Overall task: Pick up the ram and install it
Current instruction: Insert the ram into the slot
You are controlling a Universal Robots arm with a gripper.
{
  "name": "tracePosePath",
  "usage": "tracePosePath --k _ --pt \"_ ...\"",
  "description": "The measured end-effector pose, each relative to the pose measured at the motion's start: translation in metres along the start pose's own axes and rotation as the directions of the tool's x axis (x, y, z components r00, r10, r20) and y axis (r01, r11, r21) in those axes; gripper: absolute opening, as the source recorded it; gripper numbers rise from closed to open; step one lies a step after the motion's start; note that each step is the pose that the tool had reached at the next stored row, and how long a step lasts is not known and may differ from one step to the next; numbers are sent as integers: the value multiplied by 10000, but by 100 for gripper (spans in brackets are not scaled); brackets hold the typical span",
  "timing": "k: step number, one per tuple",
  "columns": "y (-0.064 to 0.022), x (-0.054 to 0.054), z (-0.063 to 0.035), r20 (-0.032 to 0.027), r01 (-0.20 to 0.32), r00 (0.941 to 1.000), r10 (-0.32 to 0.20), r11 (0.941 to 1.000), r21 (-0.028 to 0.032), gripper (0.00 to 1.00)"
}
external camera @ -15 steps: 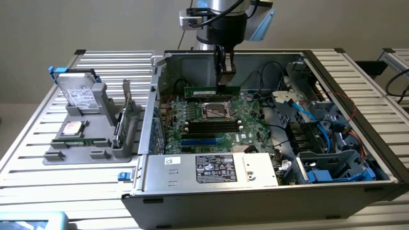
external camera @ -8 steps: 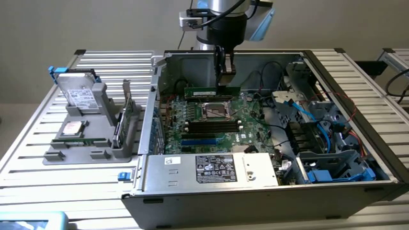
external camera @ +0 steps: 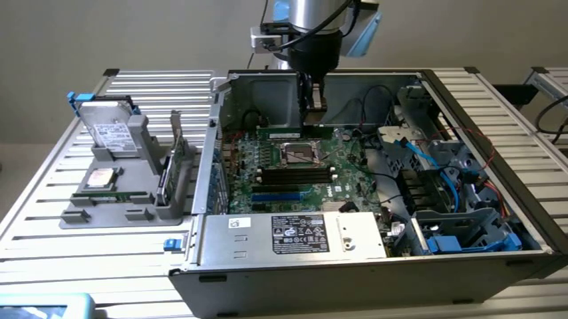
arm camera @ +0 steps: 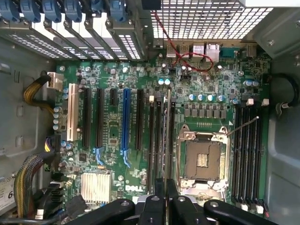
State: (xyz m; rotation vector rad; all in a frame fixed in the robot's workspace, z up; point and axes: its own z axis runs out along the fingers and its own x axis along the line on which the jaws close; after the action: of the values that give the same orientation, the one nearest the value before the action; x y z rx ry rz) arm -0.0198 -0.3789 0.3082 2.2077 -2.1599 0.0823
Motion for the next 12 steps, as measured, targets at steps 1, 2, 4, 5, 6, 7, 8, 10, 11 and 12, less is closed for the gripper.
tracePosePath --k 1,2,4,5,6,7,8,10,11,12 --pt "-3 1 18 -1 2 10000 -2 10000 0 13" --pt "-6 2 38 -1 1 10000 -1 10000 0 13" --pt "-9 7 74 -1 1 10000 -1 10000 0 13" --pt "-10 12 93 0 0 10000 0 10000 1 13" --pt "-11 19 111 -2 0 10000 0 10000 0 13" --pt "-12 27 129 -2 0 10000 0 10000 0 13" --pt "-14 35 148 -1 0 10000 0 10000 1 13" --pt "-20 45 187 0 0 10000 0 10000 5 13" --pt "-25 48 205 -1 -1 10000 1 10000 6 13" --pt "-30 50 223 -1 0 10000 0 10000 9 13"
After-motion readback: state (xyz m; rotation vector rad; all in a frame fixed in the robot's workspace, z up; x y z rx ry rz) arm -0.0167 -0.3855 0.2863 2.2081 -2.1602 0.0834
